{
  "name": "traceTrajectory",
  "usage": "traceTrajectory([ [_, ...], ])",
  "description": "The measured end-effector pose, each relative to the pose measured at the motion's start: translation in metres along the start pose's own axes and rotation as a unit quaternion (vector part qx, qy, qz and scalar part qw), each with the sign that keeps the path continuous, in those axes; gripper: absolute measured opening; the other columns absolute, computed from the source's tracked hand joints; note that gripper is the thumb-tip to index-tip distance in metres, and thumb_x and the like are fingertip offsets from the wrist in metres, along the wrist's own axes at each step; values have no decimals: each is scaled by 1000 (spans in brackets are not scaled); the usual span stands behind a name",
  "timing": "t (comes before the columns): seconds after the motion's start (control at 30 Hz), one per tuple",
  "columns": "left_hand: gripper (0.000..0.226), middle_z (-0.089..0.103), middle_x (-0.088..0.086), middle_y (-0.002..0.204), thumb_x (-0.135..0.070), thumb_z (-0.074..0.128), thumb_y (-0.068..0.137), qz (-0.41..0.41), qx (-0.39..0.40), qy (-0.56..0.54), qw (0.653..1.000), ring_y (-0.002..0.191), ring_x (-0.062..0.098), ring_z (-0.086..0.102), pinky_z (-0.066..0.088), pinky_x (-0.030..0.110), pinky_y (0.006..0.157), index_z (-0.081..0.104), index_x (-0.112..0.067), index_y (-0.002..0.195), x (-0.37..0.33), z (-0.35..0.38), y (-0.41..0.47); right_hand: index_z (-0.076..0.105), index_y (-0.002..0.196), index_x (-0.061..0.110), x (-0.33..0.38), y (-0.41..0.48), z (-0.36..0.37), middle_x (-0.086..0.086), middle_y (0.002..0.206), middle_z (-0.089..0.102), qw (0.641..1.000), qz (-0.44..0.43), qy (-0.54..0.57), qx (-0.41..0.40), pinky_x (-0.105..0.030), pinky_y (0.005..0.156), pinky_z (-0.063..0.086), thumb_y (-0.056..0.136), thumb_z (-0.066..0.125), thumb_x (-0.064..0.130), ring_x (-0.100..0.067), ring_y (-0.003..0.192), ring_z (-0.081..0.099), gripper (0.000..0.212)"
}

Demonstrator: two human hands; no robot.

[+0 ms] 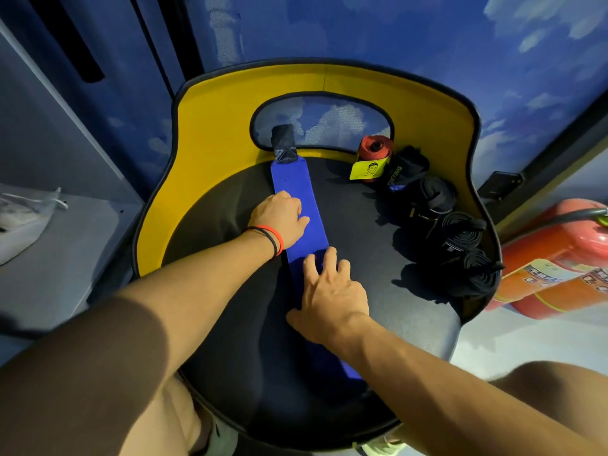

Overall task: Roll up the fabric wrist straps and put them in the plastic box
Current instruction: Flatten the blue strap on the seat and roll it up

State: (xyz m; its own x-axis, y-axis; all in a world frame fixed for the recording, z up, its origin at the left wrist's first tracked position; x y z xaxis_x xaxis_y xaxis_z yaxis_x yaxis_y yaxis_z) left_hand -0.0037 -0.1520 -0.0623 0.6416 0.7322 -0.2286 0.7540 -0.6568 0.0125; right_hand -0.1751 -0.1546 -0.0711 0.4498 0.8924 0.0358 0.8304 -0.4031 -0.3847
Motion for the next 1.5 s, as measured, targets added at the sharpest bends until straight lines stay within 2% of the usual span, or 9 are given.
traceTrajectory([
  [0.1, 54, 56, 4, 137, -54, 63, 90, 10, 58, 25, 998, 116, 23, 60, 53, 40, 95, 62, -15, 128, -3, 4, -10, 10, 157, 13, 0, -6, 5, -9, 148, 14, 1000, -7, -17, 13, -36, 66, 44, 84, 63, 57, -31, 122, 33, 101],
  [0.17, 71, 36, 2, 156, -61, 62, 87, 12, 109, 36, 993, 125, 25, 56, 50, 41, 101, 55, -14, 139, -1, 9, -18, 13, 157, 12, -1, -9, 5, -8, 142, 22, 1000, -9, -24, 18, -36, 66, 44, 83, 62, 60, -29, 119, 34, 101],
  [0.23, 79, 27, 0, 156, -65, 64, 84, 14, 129, 37, 991, 119, 26, 59, 51, 40, 98, 51, -13, 142, 0, 13, -27, 20, 153, 13, -1, -13, 5, -7, 136, 26, 999, -12, -27, 23, -36, 66, 43, 82, 63, 60, -28, 116, 36, 95],
  [0.5, 55, 34, 6, 141, -49, 63, 92, 29, 124, -13, 992, 94, 27, 59, 54, 39, 89, 45, -30, 141, -12, 12, -44, 30, 143, 22, -6, -40, 10, -10, 128, 35, 998, -47, -35, 24, -36, 68, 44, 81, 62, 66, -29, 114, 39, 82],
  [0.7, 89, 27, 11, 156, -80, 48, 83, 45, 168, 97, 980, 138, 34, 39, 39, 47, 112, 32, -30, 155, -15, 16, -51, 32, 144, 24, -15, -66, 19, -10, 136, 35, 998, -59, -22, 8, -39, 77, 50, 86, 57, 66, -29, 120, 40, 76],
  [0.87, 97, 21, 11, 160, -85, 46, 80, 34, 184, 135, 973, 137, 39, 38, 42, 49, 106, 22, -32, 158, -17, 19, -58, 23, 153, 23, -18, -84, 26, -11, 136, 34, 998, -56, -6, -6, -40, 83, 52, 92, 51, 63, -29, 123, 39, 78],
  [1.2, 95, 21, 12, 160, -79, 56, 80, -17, 207, 113, 972, 139, 39, 37, 46, 52, 103, 31, -26, 155, -32, 17, -59, 16, 158, 22, -41, -114, 53, -7, 137, 29, 995, -78, 0, -60, -36, 88, 53, 96, 30, 74, -24, 117, 39, 82],
  [1.37, 93, 7, 9, 166, -75, 54, 85, -42, 198, 95, 975, 150, 38, 20, 40, 55, 108, 20, -30, 159, -30, 23, -66, 38, 154, 16, -51, -128, 74, -10, 136, 48, 990, -66, -28, -118, -38, 76, 54, 97, 13, 75, -27, 99, 51, 86],
  [1.5, 93, 2, 6, 167, -74, 54, 85, -54, 193, 77, 977, 151, 36, 14, 32, 57, 114, 17, -33, 159, -29, 28, -69, 53, 144, 14, -56, -139, 80, -9, 130, 58, 981, -117, -32, -152, -38, 71, 57, 98, 35, 68, -27, 93, 56, 73],
])
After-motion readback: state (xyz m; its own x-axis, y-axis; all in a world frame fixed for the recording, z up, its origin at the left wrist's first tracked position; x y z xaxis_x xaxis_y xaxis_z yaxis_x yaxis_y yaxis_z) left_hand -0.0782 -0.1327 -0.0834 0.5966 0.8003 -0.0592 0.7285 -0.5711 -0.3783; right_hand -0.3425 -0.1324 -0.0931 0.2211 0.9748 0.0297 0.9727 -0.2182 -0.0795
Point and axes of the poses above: each hand's wrist, its own y-axis towards the middle knuckle, its own z-axis out of the palm, x = y × z, the point moved 7 cm from there along y, towards the middle knuckle
